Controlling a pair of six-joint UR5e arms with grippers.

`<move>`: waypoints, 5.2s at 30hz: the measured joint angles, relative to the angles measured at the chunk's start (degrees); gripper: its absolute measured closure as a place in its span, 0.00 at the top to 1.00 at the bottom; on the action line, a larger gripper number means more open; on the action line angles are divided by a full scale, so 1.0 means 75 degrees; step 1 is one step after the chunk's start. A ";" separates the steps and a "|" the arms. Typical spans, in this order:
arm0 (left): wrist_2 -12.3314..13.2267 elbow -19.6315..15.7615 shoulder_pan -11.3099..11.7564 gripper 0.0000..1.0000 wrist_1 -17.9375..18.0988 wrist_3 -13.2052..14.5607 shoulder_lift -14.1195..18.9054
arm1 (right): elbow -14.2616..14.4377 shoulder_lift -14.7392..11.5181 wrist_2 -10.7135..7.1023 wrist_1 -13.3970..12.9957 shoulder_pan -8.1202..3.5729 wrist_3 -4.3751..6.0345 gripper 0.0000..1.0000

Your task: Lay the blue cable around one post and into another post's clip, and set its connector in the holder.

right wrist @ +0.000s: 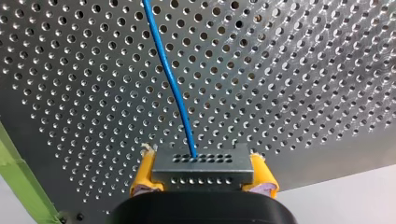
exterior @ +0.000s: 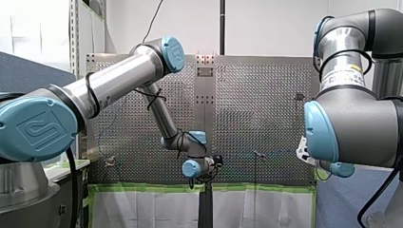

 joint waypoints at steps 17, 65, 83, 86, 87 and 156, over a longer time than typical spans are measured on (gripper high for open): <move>0.0008 0.0061 0.0054 0.02 -0.0008 -0.0309 -0.0007 | -0.0002 0.0026 0.0001 0.0030 0.0003 -0.0111 0.00; 0.0025 0.2157 0.0343 0.02 -0.1217 -0.0835 -0.0789 | -0.1272 0.0718 0.0188 0.0448 0.0062 -0.0069 0.00; 0.0019 0.2537 0.0402 0.02 -0.1423 -0.0889 -0.0923 | -0.1553 0.0748 0.0197 0.0473 0.0073 0.0072 0.00; 0.0019 0.2536 0.0403 0.02 -0.1458 -0.0875 -0.0922 | -0.1558 0.0753 0.0199 0.0461 0.0074 0.0077 0.00; 0.0019 0.2536 0.0403 0.02 -0.1475 -0.0873 -0.0920 | -0.1562 0.0760 0.0202 0.0451 0.0075 0.0083 0.00; 0.0622 0.1917 -0.1090 1.00 -0.1487 -0.0762 -0.0305 | -0.1570 0.0857 0.0171 0.0569 0.0236 0.0068 0.00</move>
